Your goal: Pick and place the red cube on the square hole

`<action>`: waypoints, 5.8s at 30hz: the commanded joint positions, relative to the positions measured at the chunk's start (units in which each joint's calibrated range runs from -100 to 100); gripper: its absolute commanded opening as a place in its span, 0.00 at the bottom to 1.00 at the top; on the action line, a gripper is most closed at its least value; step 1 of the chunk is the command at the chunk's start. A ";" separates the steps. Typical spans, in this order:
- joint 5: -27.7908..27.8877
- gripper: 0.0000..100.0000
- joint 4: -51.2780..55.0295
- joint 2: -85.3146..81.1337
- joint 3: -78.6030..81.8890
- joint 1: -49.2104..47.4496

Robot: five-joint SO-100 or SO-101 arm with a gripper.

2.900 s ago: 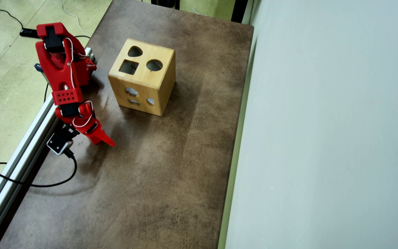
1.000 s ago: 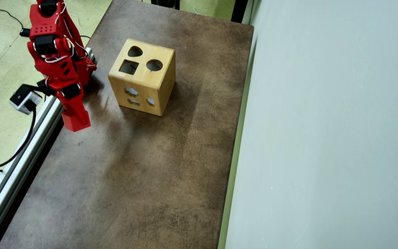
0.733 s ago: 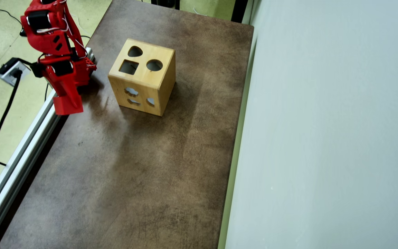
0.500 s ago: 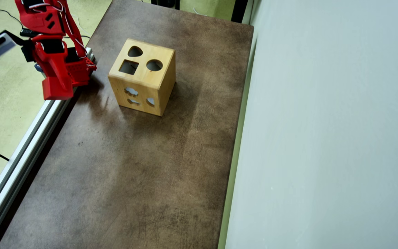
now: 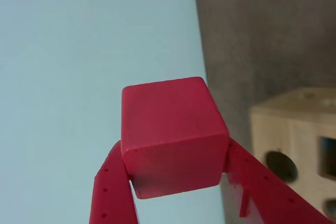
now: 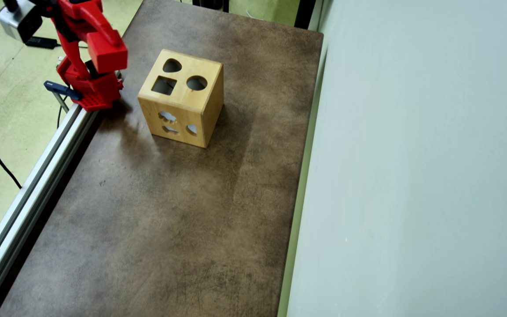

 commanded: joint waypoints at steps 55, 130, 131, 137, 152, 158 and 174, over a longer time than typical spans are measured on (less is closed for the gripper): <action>-3.47 0.05 16.55 14.39 19.71 -18.68; -3.42 0.06 16.47 22.46 23.37 -18.53; -3.37 0.07 16.47 22.46 23.19 -18.53; -3.27 0.33 16.55 22.12 23.11 -18.60; -3.37 0.83 16.55 13.88 23.64 -18.68; -3.37 0.83 16.55 13.54 23.64 -18.68; -3.42 0.84 16.55 10.40 23.64 -18.38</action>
